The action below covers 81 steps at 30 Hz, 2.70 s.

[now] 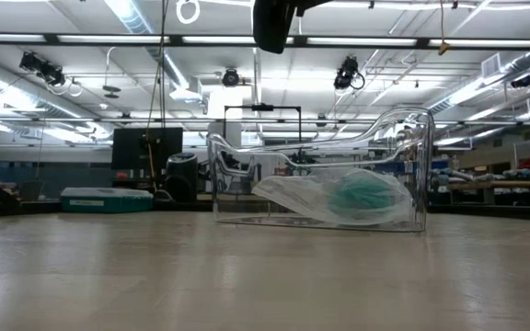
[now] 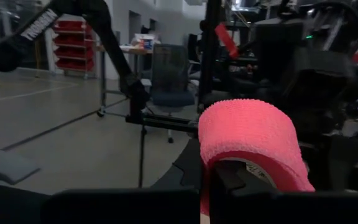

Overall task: Roll bandage
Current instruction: Roll the pink bandage

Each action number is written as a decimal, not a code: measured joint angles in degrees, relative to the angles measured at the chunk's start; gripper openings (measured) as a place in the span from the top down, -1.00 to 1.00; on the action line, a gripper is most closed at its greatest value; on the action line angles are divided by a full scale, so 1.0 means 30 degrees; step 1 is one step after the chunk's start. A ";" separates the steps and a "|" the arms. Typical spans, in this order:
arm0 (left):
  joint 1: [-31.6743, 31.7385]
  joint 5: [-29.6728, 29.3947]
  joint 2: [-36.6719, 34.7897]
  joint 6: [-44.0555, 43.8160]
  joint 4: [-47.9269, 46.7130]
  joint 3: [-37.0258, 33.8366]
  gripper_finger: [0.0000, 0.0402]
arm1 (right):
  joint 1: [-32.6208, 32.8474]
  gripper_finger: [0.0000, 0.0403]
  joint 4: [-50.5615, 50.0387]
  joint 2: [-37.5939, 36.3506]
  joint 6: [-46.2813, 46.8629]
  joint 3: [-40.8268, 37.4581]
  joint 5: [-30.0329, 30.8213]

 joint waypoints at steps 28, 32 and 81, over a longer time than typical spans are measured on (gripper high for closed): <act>0.0095 0.1049 0.0000 0.3563 0.3548 0.0000 0.98 | -0.0921 0.99 -0.4051 0.0022 0.4547 0.0007 0.0997; 0.0088 0.1056 0.0000 0.3528 0.3488 0.0000 0.98 | -0.1113 0.99 -0.4049 0.0022 0.4533 0.0007 0.1535; -0.0073 0.1910 -0.0029 0.2918 0.2891 0.0007 0.26 | -0.1191 0.97 -0.4488 0.0022 0.4096 0.0007 0.2199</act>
